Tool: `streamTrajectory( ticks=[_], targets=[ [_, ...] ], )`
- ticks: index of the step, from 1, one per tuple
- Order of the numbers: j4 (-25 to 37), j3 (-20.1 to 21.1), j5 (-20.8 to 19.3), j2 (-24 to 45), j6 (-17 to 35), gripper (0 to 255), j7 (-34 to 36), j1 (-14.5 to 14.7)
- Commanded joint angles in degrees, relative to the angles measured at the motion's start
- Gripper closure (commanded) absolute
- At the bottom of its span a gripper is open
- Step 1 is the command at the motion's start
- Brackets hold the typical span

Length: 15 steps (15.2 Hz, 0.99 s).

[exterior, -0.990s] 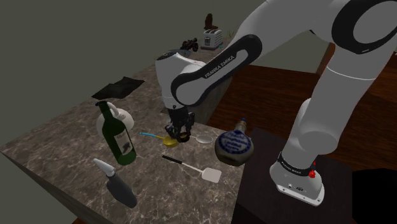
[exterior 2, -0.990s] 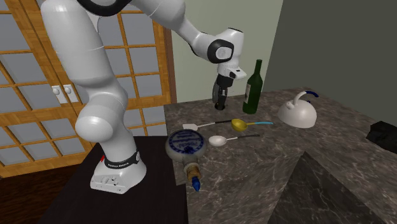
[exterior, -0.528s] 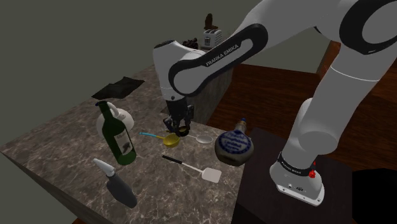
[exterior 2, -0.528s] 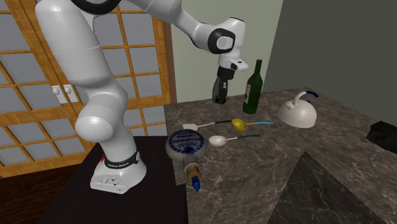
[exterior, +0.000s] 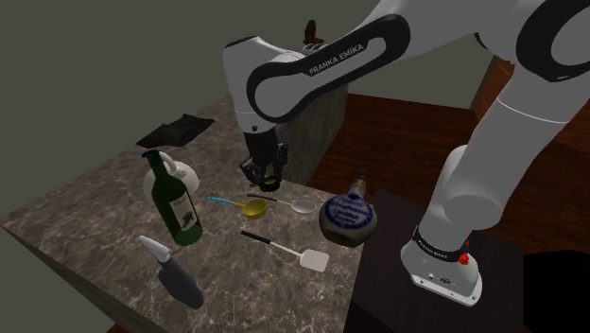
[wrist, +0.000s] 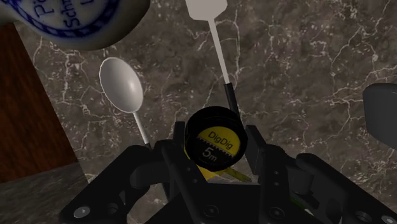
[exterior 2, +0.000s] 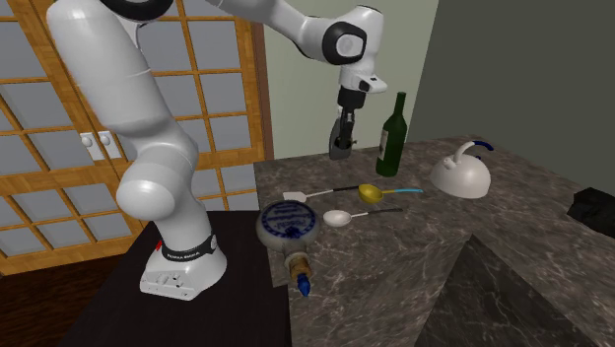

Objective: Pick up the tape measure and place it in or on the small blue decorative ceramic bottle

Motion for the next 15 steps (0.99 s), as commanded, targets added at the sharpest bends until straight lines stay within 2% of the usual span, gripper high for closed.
streamTrajectory(
  ticks=[1,2,9,15],
  targets=[
    [1.13,-0.14,0.10,-0.54,-1.68,255,-0.14,-0.06],
    [1.50,-0.17,0.13,-0.68,-2.18,255,-0.16,-0.07],
    [-13.21,-4.44,3.02,-16.45,-3.25,255,-7.27,-0.70],
    [-23.60,-9.11,2.55,-30.02,-6.78,255,-12.70,-1.11]
  ],
)
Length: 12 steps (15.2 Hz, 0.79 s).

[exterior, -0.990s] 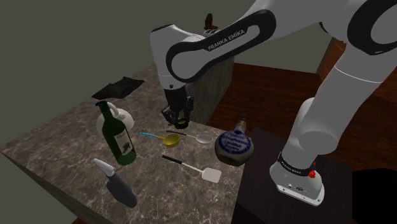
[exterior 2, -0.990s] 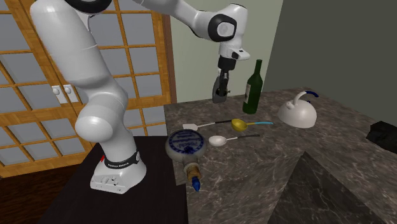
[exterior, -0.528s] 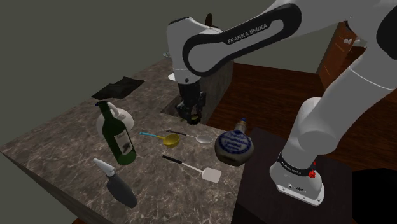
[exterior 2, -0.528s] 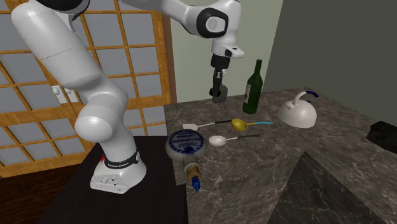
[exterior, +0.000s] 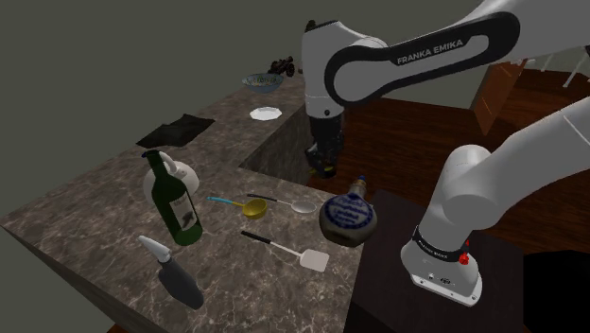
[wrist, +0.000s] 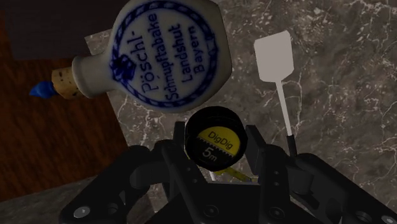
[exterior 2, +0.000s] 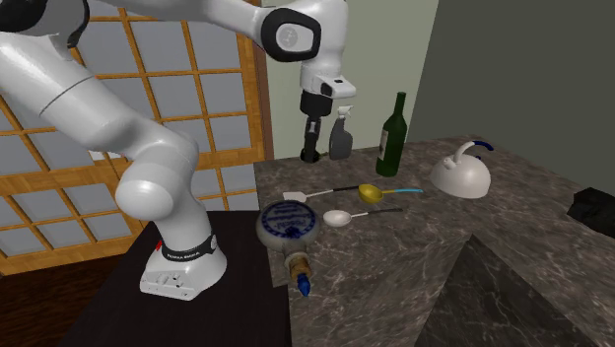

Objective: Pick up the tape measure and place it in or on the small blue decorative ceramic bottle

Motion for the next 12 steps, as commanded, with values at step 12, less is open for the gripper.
streamTrajectory(
  ticks=[12],
  targets=[
    [-15.79,-8.27,-5.17,-21.81,-6.43,255,-8.30,-2.57]
  ],
)
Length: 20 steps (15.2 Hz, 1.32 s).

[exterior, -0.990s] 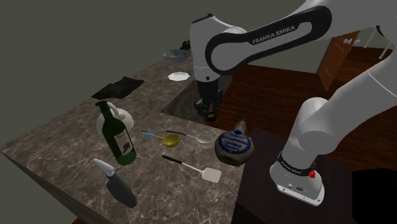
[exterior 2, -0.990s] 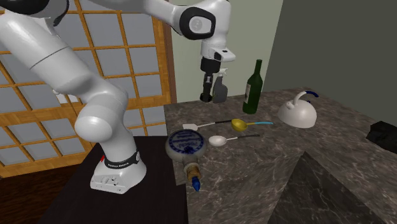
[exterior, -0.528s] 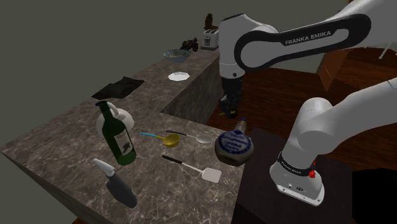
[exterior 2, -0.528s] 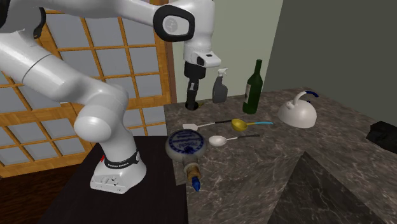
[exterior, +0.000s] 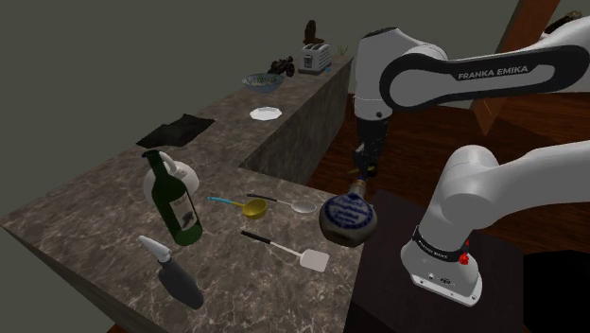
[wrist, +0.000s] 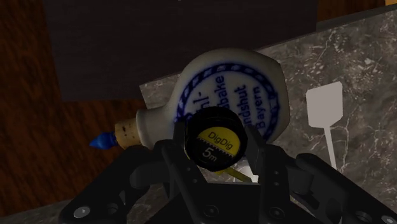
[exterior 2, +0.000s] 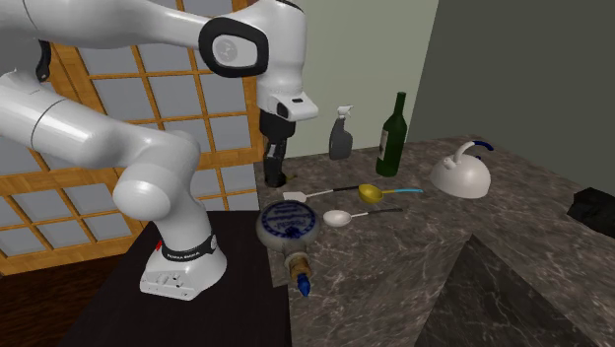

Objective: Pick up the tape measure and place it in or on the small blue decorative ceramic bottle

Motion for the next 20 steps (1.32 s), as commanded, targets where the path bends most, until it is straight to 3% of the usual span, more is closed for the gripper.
streamTrajectory(
  ticks=[1,11,19,20],
  targets=[
    [-1.45,-0.11,-0.10,0.04,1.49,255,-0.19,-0.08],
    [-8.31,0.30,0.34,1.81,10.11,255,-0.18,0.13],
    [-8.31,0.30,0.34,1.80,10.11,255,-0.18,0.13],
    [-8.31,0.30,0.34,1.80,10.11,0,-0.18,0.13]
  ],
)
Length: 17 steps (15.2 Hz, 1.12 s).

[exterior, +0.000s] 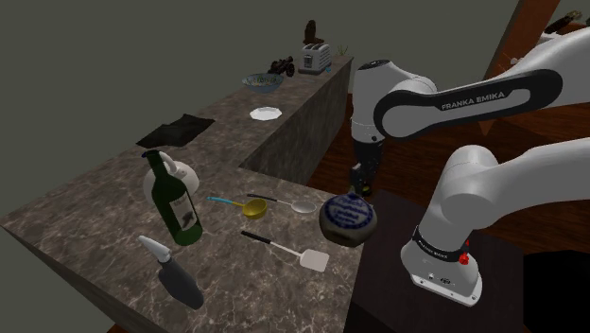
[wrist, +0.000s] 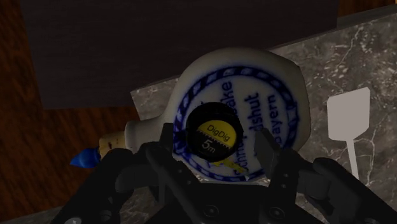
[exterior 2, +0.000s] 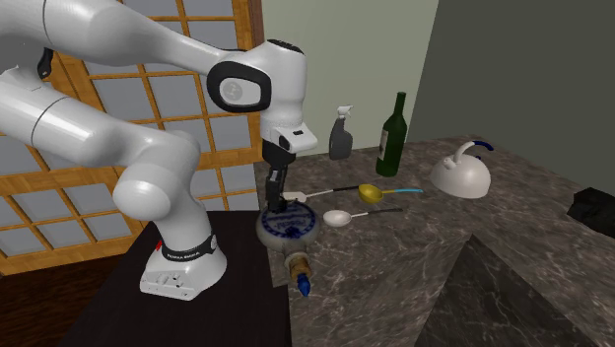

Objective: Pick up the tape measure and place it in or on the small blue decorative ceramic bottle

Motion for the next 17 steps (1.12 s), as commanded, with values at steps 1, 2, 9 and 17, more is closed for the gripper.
streamTrajectory(
  ticks=[1,2,9,17],
  targets=[
    [0.00,0.00,0.00,0.00,0.00,0,0.00,0.00],
    [0.00,0.00,0.00,0.00,0.00,0,0.00,0.00],
    [7.19,-0.32,-0.39,-0.29,-7.47,0,0.00,-0.26],
    [7.18,-0.32,-0.39,-0.29,-7.45,0,-0.01,-0.27]
  ],
)
